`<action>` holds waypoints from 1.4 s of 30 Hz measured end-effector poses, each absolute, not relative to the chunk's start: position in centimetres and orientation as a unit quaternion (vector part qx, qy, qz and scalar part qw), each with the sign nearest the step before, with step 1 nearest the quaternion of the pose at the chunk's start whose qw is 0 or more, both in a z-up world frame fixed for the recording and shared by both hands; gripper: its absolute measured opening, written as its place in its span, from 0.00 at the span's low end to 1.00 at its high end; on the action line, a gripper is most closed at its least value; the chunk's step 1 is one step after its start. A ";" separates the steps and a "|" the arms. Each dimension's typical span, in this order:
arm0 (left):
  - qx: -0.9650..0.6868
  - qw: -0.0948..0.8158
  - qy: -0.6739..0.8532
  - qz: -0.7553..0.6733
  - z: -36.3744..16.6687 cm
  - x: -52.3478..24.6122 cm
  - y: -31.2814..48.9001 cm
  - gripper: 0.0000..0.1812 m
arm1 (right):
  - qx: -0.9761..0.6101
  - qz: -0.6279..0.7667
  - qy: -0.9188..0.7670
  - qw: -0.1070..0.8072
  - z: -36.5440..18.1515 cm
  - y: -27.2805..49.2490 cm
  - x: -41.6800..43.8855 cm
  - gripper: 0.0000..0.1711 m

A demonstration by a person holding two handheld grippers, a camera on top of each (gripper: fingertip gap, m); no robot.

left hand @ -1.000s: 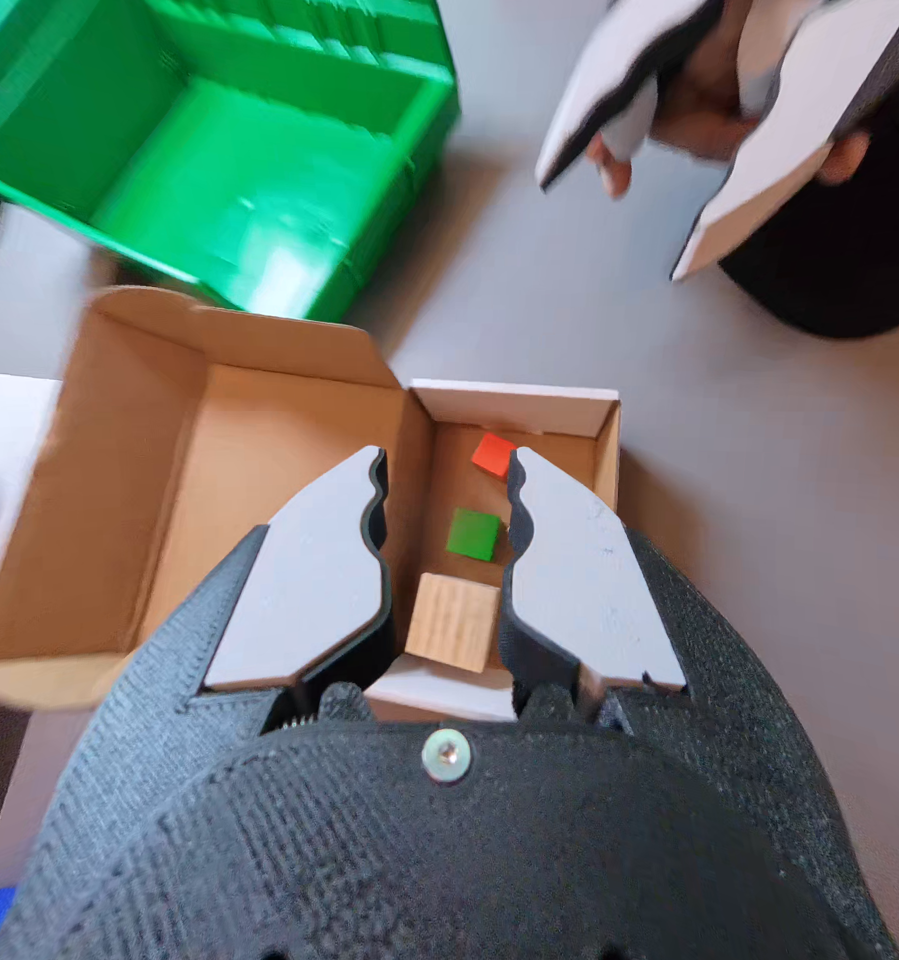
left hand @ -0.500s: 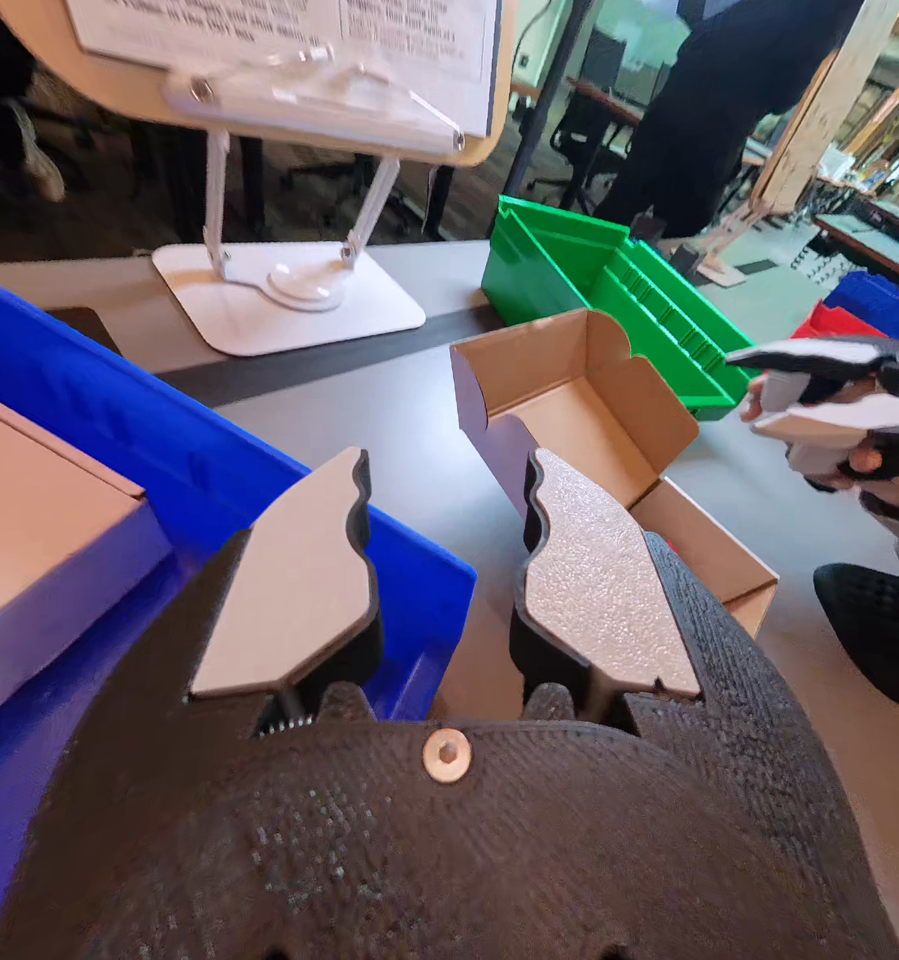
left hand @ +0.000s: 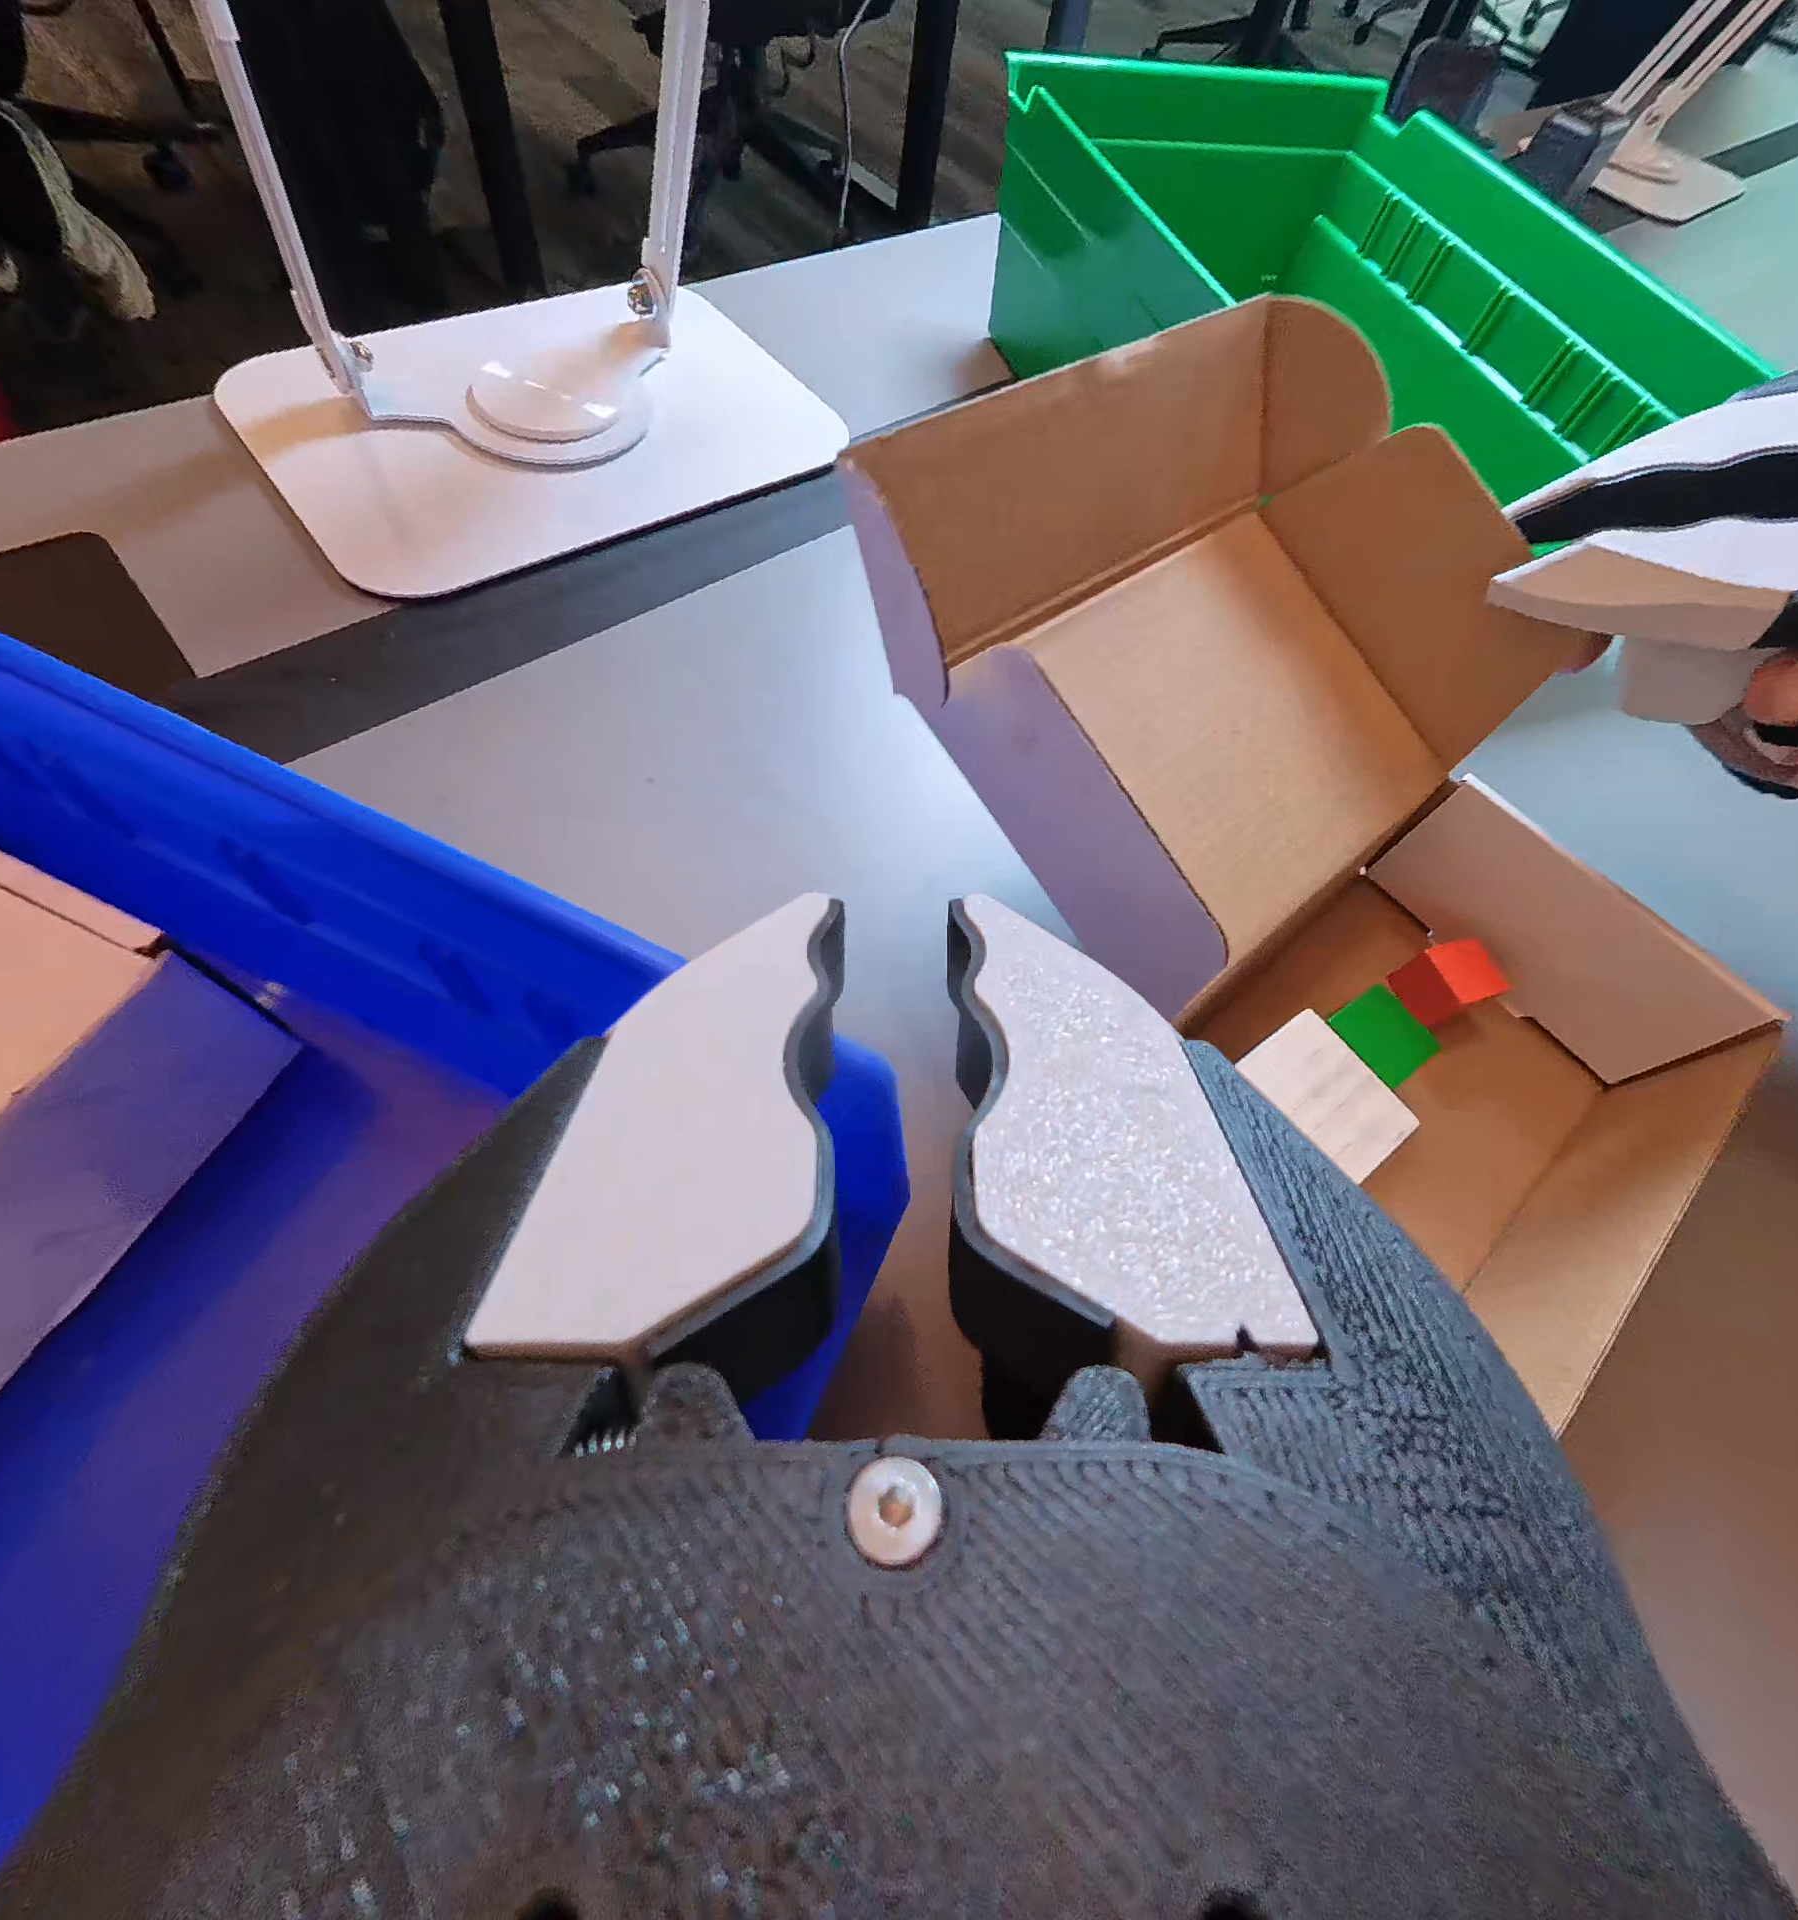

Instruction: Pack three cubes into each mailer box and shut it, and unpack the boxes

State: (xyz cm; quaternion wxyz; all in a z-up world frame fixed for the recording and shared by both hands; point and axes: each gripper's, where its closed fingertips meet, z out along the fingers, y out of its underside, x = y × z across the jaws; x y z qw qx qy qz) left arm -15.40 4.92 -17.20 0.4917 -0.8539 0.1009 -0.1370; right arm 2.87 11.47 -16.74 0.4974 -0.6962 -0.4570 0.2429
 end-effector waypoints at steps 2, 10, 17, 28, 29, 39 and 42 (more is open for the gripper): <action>-0.852 0.494 0.102 -0.141 -16.8 -15.7 4.6 0.13 | -0.695 0.256 -0.452 0.497 -16.4 11.1 3.1 0.12; -0.862 0.461 0.133 -0.166 -17.1 -12.9 4.7 0.19 | -0.742 0.314 -0.418 0.419 -17.2 11.4 2.9 0.28; -0.862 0.456 0.169 -0.144 -17.4 -10.2 4.9 0.10 | -0.695 0.273 -0.458 0.482 -17.1 10.8 2.2 0.10; -0.796 0.462 0.212 -0.328 -16.2 -7.5 0.2 0.30 | -0.540 0.211 -0.543 0.608 -16.3 6.3 5.2 0.10; -0.788 0.459 0.223 -0.344 -16.1 -7.0 -0.3 0.31 | -0.532 0.223 -0.547 0.607 -16.3 5.7 5.4 0.10; -0.747 0.497 0.334 -0.290 -15.5 -4.2 -2.3 0.28 | -0.490 0.288 -0.599 0.564 -16.4 1.6 6.6 0.16; -0.736 0.502 0.349 -0.289 -15.4 -4.1 -2.6 0.26 | -0.510 0.411 -0.599 0.461 -16.1 0.0 7.6 0.26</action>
